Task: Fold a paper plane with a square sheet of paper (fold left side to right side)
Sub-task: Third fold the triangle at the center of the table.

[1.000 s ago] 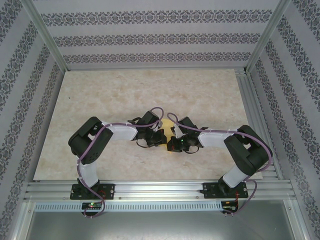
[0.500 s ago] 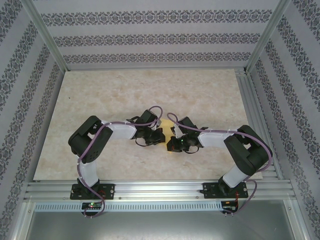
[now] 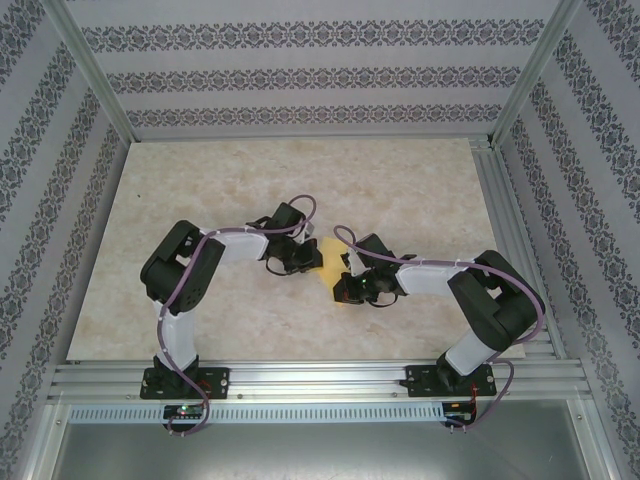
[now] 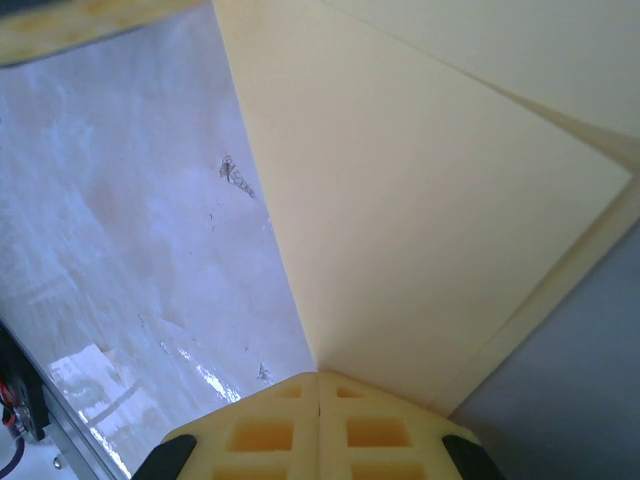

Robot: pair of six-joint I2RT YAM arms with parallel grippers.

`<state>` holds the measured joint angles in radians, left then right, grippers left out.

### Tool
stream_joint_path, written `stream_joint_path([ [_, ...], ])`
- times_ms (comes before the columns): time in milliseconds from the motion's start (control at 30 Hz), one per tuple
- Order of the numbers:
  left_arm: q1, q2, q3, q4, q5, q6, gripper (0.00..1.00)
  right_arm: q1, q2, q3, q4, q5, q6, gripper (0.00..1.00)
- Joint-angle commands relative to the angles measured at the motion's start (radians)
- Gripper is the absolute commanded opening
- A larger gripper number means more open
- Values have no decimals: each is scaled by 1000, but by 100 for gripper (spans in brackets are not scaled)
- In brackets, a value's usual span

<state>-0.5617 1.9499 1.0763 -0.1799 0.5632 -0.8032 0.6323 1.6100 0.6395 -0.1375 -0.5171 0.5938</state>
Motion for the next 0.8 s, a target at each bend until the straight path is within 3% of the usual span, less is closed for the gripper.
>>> stream_joint_path([
  [0, 72, 35, -13, -2, -135, 37, 2, 1, 38, -60, -153, 128, -9, 2],
  [500, 165, -15, 40, -56, -127, 96, 6, 11, 13, -34, -155, 96, -58, 2],
  [767, 185, -146, -42, -16, -72, 47, 29, 11, -142, 37, -196, 37, -103, 13],
])
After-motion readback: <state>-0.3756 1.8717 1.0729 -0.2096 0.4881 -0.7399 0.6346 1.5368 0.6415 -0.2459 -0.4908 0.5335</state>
